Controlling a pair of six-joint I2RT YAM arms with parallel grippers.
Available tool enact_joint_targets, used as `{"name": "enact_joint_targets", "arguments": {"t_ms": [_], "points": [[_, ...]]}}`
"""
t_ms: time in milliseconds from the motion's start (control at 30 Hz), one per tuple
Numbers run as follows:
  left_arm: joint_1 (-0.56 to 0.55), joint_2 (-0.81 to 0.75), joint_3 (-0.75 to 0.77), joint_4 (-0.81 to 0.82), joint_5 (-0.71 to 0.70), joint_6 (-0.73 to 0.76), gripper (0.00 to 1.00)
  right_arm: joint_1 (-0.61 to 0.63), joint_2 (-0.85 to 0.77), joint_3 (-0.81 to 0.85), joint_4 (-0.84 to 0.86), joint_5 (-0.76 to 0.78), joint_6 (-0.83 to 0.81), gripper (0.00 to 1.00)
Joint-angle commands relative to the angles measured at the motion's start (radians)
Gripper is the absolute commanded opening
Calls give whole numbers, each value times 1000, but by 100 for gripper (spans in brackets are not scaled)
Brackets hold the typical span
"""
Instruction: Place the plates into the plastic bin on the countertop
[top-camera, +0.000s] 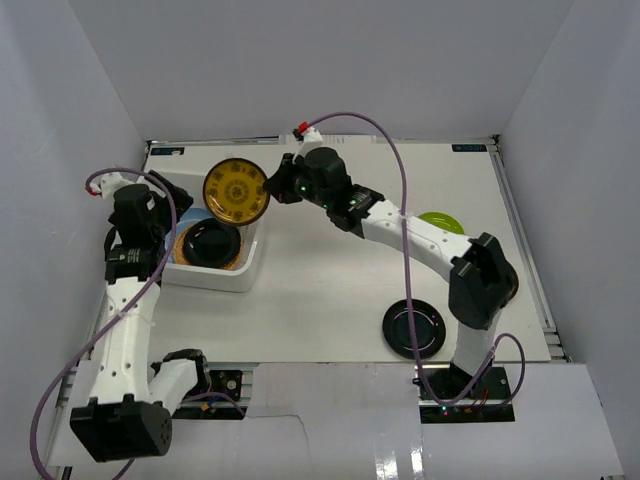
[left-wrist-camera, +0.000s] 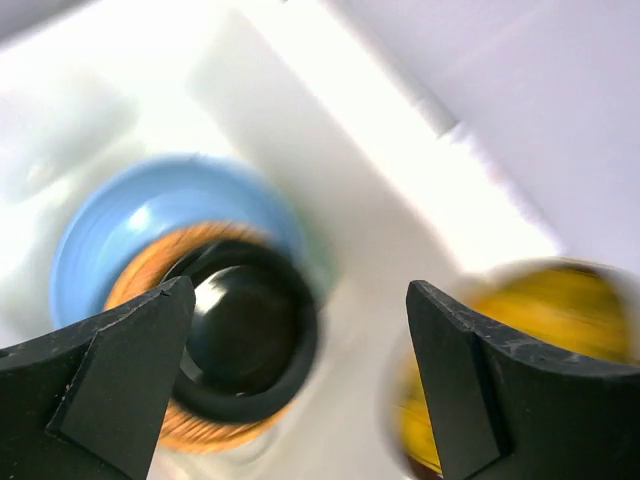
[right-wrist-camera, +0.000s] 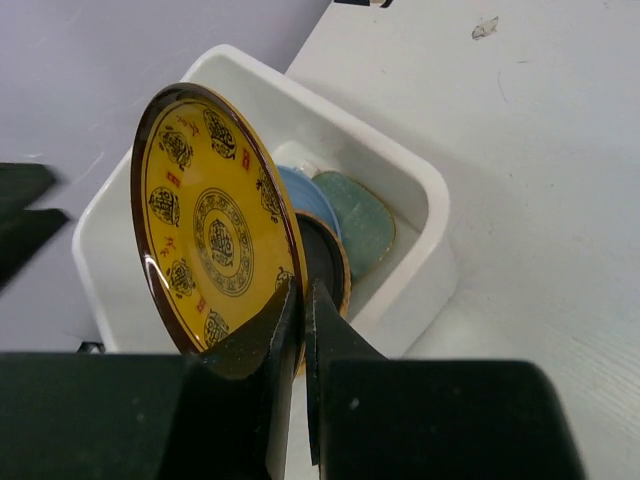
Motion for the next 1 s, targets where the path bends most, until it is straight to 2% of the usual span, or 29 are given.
{"name": "enact_joint_targets", "arguments": {"t_ms": [0,133,167,233,333,400,433,467,533,600,633,700,800,833,867,900,933,967], "points": [[6,-127,118,53,13,4,98,33,107,161,-60,40,-24,8],[6,-171,167,85,125,7,98,78,260,353,-169,51,-48,8],[6,-164,185,79,257,12,98,93,320,429,-213,54,-53,8],[5,-133,193,64,395,-2,98,104,389,513,-247,59,-57,8],[6,-113,152,65,653,-26,97,115,428,539,-253,51,-42,10],[6,-131,100,78,717,-42,96,116,455,568,-256,45,-39,27],[6,-141,89,79,755,-44,96,116,461,583,-259,37,-39,47],[6,-162,81,79,769,-44,96,113,466,599,-264,33,-54,55],[6,-177,76,78,818,-33,95,104,433,619,-259,17,-57,65],[6,-181,76,84,860,-50,94,78,394,602,-249,-24,-54,67],[6,-178,72,91,925,-59,93,69,339,585,-244,-26,-54,67],[3,-170,56,145,1001,-108,89,38,252,510,-226,-24,-77,66],[-61,-181,15,208,1043,-162,81,-26,2,207,-115,3,-96,60],[-101,-179,10,216,1020,-165,78,-54,-142,7,-67,8,-90,56],[-161,-175,6,226,950,-166,76,-122,-217,-95,-1,11,-76,53],[-286,-164,7,230,906,-162,76,-162,-286,-198,24,14,-59,50],[-357,-121,12,233,865,-156,76,-210,-422,-387,44,22,-27,45],[-511,-92,21,236,774,-146,76,-315,-489,-475,47,31,-4,42]]}}
